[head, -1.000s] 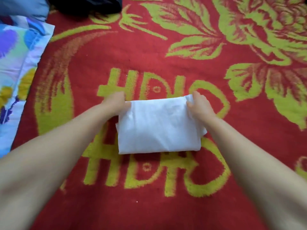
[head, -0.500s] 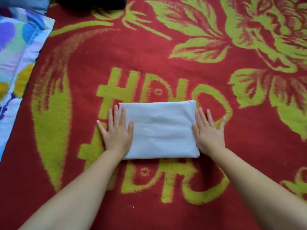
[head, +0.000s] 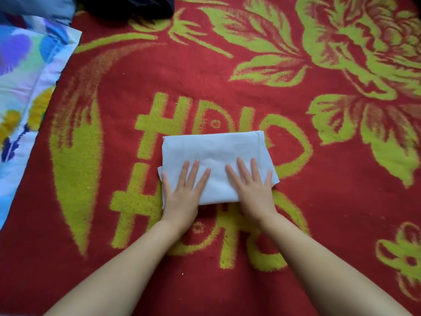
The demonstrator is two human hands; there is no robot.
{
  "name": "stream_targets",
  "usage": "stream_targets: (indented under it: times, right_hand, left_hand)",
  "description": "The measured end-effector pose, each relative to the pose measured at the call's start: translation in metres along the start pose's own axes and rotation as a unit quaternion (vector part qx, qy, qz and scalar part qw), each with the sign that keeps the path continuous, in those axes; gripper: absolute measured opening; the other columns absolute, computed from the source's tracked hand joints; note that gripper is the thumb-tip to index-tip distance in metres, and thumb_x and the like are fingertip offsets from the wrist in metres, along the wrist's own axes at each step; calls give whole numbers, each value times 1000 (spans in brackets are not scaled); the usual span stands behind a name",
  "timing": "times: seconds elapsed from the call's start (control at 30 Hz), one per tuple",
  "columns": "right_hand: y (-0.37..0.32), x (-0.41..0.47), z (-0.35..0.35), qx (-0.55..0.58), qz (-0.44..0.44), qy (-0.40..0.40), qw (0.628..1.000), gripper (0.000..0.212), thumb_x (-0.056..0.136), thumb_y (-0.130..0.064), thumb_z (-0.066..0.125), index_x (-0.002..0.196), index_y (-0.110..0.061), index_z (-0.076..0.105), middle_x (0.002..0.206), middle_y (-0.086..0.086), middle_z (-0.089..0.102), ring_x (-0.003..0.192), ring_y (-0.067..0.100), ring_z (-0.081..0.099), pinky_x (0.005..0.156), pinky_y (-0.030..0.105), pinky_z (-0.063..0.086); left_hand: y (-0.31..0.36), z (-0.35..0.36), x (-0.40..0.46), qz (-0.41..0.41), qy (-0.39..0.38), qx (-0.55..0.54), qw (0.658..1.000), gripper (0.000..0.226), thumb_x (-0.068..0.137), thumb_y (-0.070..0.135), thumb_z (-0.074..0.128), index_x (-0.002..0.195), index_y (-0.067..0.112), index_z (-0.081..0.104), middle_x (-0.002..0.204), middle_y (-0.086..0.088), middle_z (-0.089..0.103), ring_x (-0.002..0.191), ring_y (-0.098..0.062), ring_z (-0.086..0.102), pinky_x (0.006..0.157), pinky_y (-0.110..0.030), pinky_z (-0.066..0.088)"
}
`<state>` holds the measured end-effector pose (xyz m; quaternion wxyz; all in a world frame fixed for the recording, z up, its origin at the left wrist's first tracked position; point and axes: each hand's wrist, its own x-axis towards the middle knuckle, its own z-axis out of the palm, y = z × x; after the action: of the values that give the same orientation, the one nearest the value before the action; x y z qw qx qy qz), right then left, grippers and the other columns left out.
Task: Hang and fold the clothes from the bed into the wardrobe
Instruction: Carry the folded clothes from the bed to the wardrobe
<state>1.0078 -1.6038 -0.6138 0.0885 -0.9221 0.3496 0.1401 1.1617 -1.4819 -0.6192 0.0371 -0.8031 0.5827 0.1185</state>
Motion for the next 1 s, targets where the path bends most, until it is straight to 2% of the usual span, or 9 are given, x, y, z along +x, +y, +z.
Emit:
stream_targets:
  times: [0.07,0.2,0.37,0.47,0.67,0.77,0.83,0.93,1.0]
  right_hand:
    - [1,8,-7,16,15,-41,999,71,97,-7,40,153,-33,6,162,1,1,146,40,-1,110,64,14]
    - [-7,3,-53,71,15,-52,996,62,96,-2,34,151,-29,19,158,0,17,144,34,17,102,46,38]
    - [-34,-18,-150,35,-11,-6,999,62,91,0,43,147,-21,30,137,7,45,122,29,46,83,40,47]
    - [-66,-51,-206,13,-33,30,999,65,88,1,47,147,-22,30,136,6,45,121,29,46,77,39,47]
    - [-153,-105,-280,-22,-136,132,982,68,87,-2,47,148,-23,26,141,6,38,125,28,39,86,39,40]
    - [-200,-124,-301,-64,-213,146,964,73,86,-1,46,151,-22,20,144,9,34,126,31,36,95,41,37]
    - [-236,-140,-310,-106,-269,146,946,74,85,-1,44,151,-22,19,144,10,33,127,33,35,103,44,33]
    - [-296,-173,-317,-139,-378,175,899,62,84,-6,34,144,-20,41,132,13,50,117,37,50,94,44,46]
    - [-332,-202,-313,-178,-452,180,855,57,78,-12,51,133,-25,57,121,9,63,105,35,62,83,44,54]
  left_hand:
    - [-7,-5,6,-26,-49,-30,998,90,80,-2,49,152,32,6,161,-1,0,148,-27,-4,109,-67,7]
    - [-21,-49,8,-29,-101,-101,989,82,84,-12,35,152,29,12,161,3,6,148,-26,2,111,-56,27]
    - [-39,-151,-12,0,-58,-87,994,74,88,-9,35,151,25,17,159,1,14,146,-28,11,107,-48,35]
    - [-52,-209,-55,1,-17,-65,998,73,89,-6,37,152,26,16,159,1,16,146,-26,13,106,-46,36]
    - [-104,-288,-161,-36,88,33,995,71,89,1,33,152,28,15,159,1,17,146,-23,15,106,-47,30]
    - [-127,-308,-223,-52,169,57,983,70,80,-4,53,145,20,39,147,-8,43,135,-31,39,101,-59,34]
    - [-138,-314,-273,-77,220,84,969,71,60,-7,73,127,13,62,124,-11,64,112,-34,61,85,-67,44]
    - [-142,-309,-362,-168,231,120,951,64,53,-3,67,115,13,70,110,-9,70,97,-30,69,79,-64,48]
    - [-133,-293,-424,-236,215,113,941,65,54,-5,60,115,12,70,110,-10,70,99,-30,69,80,-58,52]
